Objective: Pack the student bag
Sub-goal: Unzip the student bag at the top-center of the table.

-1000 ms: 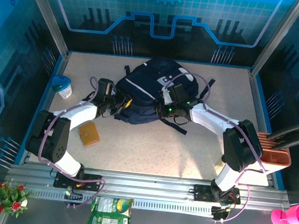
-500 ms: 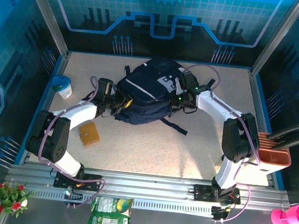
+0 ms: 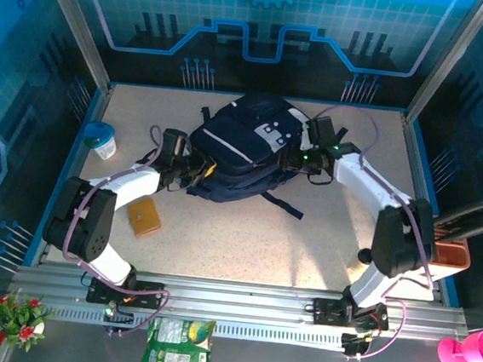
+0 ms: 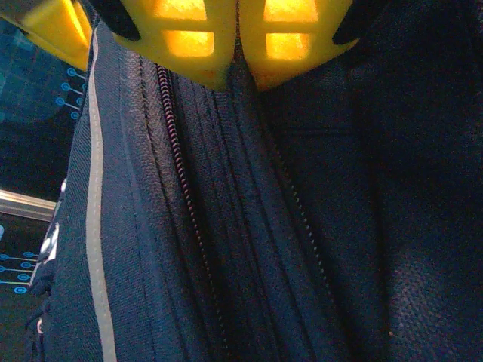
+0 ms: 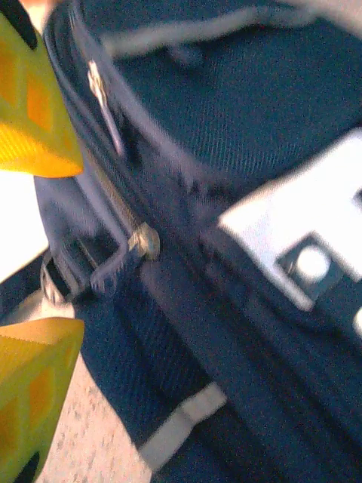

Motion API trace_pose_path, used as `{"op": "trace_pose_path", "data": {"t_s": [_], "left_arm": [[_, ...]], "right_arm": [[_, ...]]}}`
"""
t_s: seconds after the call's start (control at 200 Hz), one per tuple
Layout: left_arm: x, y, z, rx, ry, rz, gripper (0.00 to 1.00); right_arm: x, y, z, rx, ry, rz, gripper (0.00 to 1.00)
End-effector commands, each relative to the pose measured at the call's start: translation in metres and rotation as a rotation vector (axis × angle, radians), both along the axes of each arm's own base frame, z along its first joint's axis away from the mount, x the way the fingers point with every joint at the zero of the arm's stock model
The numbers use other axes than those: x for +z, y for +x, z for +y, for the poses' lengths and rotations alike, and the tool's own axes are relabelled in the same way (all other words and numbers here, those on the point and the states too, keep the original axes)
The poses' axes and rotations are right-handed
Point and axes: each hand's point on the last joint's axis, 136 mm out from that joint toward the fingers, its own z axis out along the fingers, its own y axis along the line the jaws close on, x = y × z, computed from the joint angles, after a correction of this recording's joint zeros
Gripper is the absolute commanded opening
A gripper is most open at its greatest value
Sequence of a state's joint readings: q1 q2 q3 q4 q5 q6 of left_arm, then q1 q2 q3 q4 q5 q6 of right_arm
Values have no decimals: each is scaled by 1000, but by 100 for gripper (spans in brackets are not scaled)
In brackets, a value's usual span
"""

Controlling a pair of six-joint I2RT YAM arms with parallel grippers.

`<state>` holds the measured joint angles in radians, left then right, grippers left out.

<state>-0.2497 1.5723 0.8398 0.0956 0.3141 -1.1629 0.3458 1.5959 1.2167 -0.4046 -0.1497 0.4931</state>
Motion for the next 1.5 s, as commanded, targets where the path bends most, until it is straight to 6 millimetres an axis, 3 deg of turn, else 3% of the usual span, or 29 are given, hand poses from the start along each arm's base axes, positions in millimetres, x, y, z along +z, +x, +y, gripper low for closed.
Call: {"op": "trace_pose_path", "data": {"t_s": [0.0,0.335,0.515,0.685,0.86,1.035,1.321,1.496], "left_arm": [[-7,-9,-15,-27,-5,13,5],[-15,-15,-29,-43,43,23,9],[-18,-15,-40,-98,40,27,11],[-19,-11,-46,-136,52,28,11],[-21,-10,-52,-152,49,32,11],[-20,-9,-54,-161,45,30,11],[-17,-7,-56,-174,50,17,12],[-14,-5,-56,-176,51,6,12]], "right_arm": [[24,3,30,82,172,-87,57],[9,23,74,127,205,-39,69],[-3,26,70,91,172,16,71],[-19,24,55,-2,116,78,79],[-25,20,67,33,147,97,80],[-27,6,82,118,161,124,80],[-26,-41,89,231,168,141,77],[-21,-43,77,230,112,63,71]]}}
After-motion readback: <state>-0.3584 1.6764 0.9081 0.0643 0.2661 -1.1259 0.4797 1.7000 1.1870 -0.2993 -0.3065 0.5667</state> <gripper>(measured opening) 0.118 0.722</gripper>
